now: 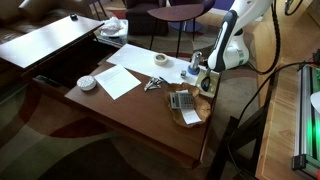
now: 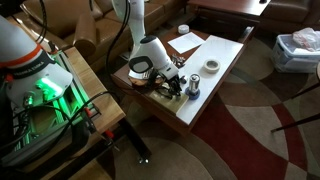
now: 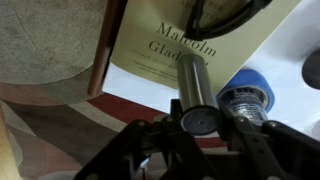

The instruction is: Pick up the metal cylinder and move it forward onto the book in the top right corner of the table

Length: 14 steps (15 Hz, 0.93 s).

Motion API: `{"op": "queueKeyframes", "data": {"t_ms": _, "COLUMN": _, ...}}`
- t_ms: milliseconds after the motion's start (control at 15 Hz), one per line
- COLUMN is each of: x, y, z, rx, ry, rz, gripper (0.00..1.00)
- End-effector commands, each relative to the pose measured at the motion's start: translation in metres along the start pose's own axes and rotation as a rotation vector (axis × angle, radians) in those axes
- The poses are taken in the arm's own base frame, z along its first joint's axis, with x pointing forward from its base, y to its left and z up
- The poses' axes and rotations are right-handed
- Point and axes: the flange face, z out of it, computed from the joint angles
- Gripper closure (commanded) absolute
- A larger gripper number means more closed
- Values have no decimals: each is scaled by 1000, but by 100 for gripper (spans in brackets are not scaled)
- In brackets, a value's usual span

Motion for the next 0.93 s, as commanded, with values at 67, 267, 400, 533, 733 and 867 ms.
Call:
{"op": "queueKeyframes", "data": {"t_ms": 67, "x": -2, "y": -4, "z": 14, "rx": -34, "ry": -35, "rz": 0, "gripper": 31}}
{"op": "queueKeyframes", "data": {"t_ms": 267, "x": 0, "y": -5, "z": 16, "rx": -40, "ry": -45, "rz": -3, "gripper": 9}}
{"op": "queueKeyframes", "data": {"t_ms": 400, "x": 3, "y": -6, "z": 12, "rx": -38, "ry": -40, "rz": -1, "gripper": 0}}
{"op": "queueKeyframes", "data": {"t_ms": 533, "x": 11, "y": -6, "z": -2, "rx": -25, "ry": -51, "rz": 5, "gripper": 0}}
{"op": "queueKeyframes", "data": {"t_ms": 733, "x": 31, "y": 0, "z": -36, "rx": -19, "ry": -83, "rz": -8, "gripper": 0}}
{"op": "queueKeyframes", "data": {"t_ms": 867, "x": 49, "y": 6, "z": -63, "rx": 8, "ry": -131, "rz": -30, "gripper": 1}}
